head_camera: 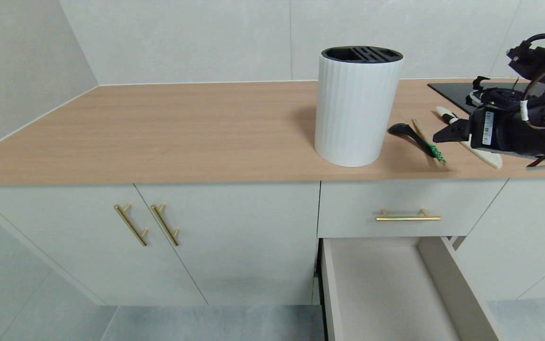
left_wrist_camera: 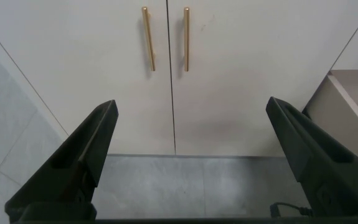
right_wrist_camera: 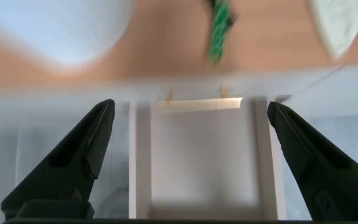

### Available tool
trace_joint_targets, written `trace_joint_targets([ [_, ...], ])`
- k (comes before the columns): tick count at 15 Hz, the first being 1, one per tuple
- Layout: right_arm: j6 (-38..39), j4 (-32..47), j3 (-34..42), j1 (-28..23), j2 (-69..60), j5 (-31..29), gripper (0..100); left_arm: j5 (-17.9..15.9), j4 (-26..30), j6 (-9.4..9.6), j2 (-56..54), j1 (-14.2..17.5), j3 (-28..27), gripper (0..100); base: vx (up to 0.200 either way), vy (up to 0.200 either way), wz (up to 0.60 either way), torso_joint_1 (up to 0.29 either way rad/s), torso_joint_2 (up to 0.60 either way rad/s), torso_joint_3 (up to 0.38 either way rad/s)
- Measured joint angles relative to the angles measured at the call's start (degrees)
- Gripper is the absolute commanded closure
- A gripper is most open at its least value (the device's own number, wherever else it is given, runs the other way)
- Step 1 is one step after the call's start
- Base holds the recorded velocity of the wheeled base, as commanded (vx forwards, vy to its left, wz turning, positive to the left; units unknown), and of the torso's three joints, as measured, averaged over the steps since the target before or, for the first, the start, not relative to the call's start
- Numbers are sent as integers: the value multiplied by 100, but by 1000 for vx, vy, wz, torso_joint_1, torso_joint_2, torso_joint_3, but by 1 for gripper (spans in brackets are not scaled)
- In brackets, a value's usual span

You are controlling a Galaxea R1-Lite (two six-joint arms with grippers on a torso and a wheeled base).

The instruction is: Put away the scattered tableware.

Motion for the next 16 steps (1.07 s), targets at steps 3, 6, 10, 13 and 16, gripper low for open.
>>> trace_joint_targets([
  [3,10,-462,108,-91,453,-195,0,0,0,0,2,0,0,0,0,0,0,0,0,0],
  [6,13,-758,127,-129,807,-422,0,1,0,0,5,0,0,0,0,0,0,0,0,0],
  [10,5,-917,130,-196,980,-529,0,1,0,0,5,0,-2,0,0,0,0,0,0,0],
  [13,-6,-1128,160,-207,1050,-589,0,1,0,0,5,-2,-2,0,0,0,0,0,0,0],
  [16,-6,-1189,168,-212,1124,-597,0,0,0,0,5,-2,0,0,0,0,0,0,0,0],
])
